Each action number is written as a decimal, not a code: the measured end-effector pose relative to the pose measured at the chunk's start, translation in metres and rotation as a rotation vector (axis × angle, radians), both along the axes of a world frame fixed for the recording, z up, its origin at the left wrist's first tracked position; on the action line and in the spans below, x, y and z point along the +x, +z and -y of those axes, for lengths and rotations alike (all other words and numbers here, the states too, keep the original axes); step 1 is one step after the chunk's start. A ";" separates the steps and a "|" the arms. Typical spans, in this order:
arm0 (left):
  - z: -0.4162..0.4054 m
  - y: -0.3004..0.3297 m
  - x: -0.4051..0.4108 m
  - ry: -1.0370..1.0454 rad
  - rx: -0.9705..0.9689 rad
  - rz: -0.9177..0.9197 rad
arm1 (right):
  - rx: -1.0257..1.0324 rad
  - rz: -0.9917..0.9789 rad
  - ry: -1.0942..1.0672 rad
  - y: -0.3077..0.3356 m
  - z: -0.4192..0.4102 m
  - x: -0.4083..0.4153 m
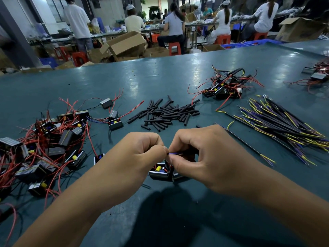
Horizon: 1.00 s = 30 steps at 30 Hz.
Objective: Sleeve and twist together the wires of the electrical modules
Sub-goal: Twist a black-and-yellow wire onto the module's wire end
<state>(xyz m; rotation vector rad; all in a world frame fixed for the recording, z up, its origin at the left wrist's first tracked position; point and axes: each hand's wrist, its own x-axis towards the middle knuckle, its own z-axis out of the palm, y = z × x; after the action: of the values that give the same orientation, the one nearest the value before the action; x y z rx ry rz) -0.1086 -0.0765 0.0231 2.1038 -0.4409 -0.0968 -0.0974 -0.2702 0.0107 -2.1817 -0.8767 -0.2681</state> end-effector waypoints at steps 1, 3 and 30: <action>0.000 -0.001 0.000 0.019 -0.009 -0.025 | -0.020 0.025 -0.004 0.000 -0.001 -0.001; 0.002 -0.001 0.001 0.047 -0.044 -0.067 | -0.025 0.045 -0.004 0.000 -0.003 -0.002; 0.004 -0.043 0.030 -0.011 -0.013 0.337 | -0.017 0.011 -0.010 -0.005 0.032 0.033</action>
<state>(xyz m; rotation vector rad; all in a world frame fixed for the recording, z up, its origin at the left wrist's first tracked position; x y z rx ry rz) -0.0782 -0.0801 -0.0196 2.1097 -0.6507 0.2574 -0.0646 -0.3020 0.0059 -2.2026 -0.8775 -0.2791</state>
